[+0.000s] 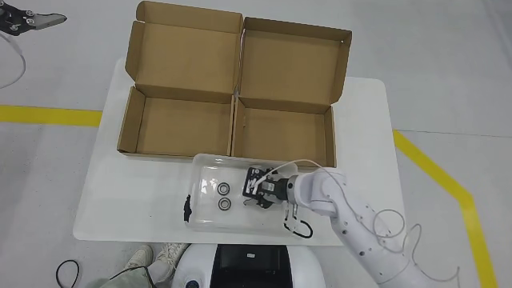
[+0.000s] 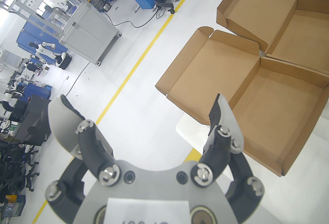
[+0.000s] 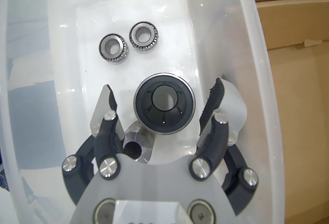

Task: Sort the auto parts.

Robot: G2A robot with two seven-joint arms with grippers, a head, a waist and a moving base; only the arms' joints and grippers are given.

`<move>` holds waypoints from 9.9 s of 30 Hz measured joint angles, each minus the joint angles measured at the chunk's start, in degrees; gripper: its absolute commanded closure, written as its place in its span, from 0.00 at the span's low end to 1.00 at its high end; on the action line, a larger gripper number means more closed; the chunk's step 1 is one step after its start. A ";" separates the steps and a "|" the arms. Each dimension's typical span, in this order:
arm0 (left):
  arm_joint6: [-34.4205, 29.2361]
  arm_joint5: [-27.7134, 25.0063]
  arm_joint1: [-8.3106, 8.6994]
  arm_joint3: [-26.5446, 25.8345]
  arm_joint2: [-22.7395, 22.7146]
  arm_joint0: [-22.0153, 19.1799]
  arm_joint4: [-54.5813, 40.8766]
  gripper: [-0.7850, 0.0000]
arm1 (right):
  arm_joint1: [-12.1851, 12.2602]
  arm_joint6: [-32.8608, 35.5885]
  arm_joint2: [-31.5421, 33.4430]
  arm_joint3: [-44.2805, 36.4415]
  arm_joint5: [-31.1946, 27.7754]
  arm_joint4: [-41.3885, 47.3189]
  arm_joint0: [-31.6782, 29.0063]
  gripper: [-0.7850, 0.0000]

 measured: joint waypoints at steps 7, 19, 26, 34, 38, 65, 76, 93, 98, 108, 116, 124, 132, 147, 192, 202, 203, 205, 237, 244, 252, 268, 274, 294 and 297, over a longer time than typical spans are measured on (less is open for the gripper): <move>0.00 0.00 0.00 0.00 0.00 0.00 0.00 0.00 | 0.14 -1.72 -0.34 1.27 0.24 0.40 0.59 1.00; 0.00 0.00 0.00 0.00 0.00 0.00 0.00 0.00 | 1.15 -7.43 0.88 0.90 -1.59 0.24 -0.61 1.00; 0.00 0.00 0.00 0.00 0.00 0.00 0.00 0.00 | 1.32 -13.07 1.04 2.78 -4.01 2.81 0.12 1.00; 0.00 0.00 0.00 0.00 0.00 0.00 0.00 0.00 | 1.80 -24.12 1.76 2.67 -8.81 1.87 0.88 1.00; 0.00 0.00 0.00 0.00 0.00 0.00 0.00 0.00 | 2.07 -31.54 2.64 2.28 -10.68 0.74 1.43 1.00; 0.00 0.00 0.00 0.00 0.00 0.00 0.00 0.00 | 2.23 -54.82 2.63 -1.18 -13.01 1.66 14.97 1.00; 0.00 0.00 0.00 0.00 0.00 0.00 0.00 0.00 | 2.77 -48.24 7.38 -10.27 -9.92 7.57 15.54 1.00; 0.00 0.00 0.00 0.00 0.00 0.00 0.00 0.00 | 2.83 -56.14 12.15 -11.91 -13.92 12.77 16.86 1.00; 0.00 0.00 0.00 0.00 0.00 0.00 0.00 0.00 | 2.75 -57.18 12.01 -12.40 -12.50 9.84 15.52 1.00; 0.00 0.00 0.00 0.00 0.00 0.00 0.00 0.00 | 2.77 -51.35 10.38 -11.55 -7.11 5.70 11.74 1.00; 0.00 0.00 0.00 0.00 0.00 0.00 0.00 0.00 | 2.86 -35.16 10.41 -10.63 -2.65 12.79 12.85 1.00; 0.00 0.00 0.00 0.00 0.00 0.00 0.00 0.00 | 2.40 -14.48 7.32 -8.24 5.13 19.62 16.62 1.00; 0.00 0.00 0.00 0.00 0.00 0.00 0.00 0.00 | 1.63 3.95 2.85 -4.87 11.72 21.12 21.38 1.00; 0.00 0.00 0.00 0.00 0.00 0.00 0.00 0.00 | 0.05 8.71 -3.04 9.82 8.60 22.50 28.27 1.00; 0.00 0.00 0.00 0.00 0.00 0.00 0.00 0.00 | -12.17 3.51 -19.61 47.19 6.37 26.31 43.17 0.20; 0.00 0.00 0.00 0.00 0.00 0.00 0.00 0.00 | -11.98 5.52 -18.52 45.16 7.26 24.74 43.74 0.20; 0.00 0.00 0.00 0.00 0.00 0.00 0.00 0.00 | -11.76 5.57 -18.15 44.04 7.30 24.38 43.68 0.20; 0.00 0.00 0.00 0.00 0.00 0.00 0.00 0.00 | -11.29 5.90 -17.50 42.14 7.44 23.64 43.41 0.23; 0.00 0.00 0.00 0.00 0.00 0.00 0.00 0.00 | 3.39 35.60 4.18 -16.92 7.84 23.17 11.13 0.40; 0.00 0.00 0.00 0.00 0.00 0.00 0.00 0.00 | 6.47 35.32 1.78 -16.35 7.54 25.98 10.34 0.19; 0.00 0.00 0.00 0.00 0.00 0.00 0.00 0.00 | 9.80 31.91 -0.61 -16.71 4.15 29.47 13.19 0.00; 0.00 0.00 0.00 0.00 0.00 0.00 0.00 0.00 | 9.85 31.87 -0.55 -16.76 4.11 29.43 13.19 0.00; 0.00 0.00 0.00 0.00 0.00 0.00 0.00 0.00 | 9.86 31.38 -0.66 -16.81 4.26 29.08 12.92 0.00; 0.00 0.00 0.00 0.00 0.00 0.00 0.00 0.00 | 16.57 31.56 -10.21 -25.32 3.80 31.36 14.60 0.22; 0.00 0.00 0.00 0.00 0.00 0.00 0.00 0.00 | 17.40 31.68 -12.26 -24.09 3.92 33.38 16.55 0.30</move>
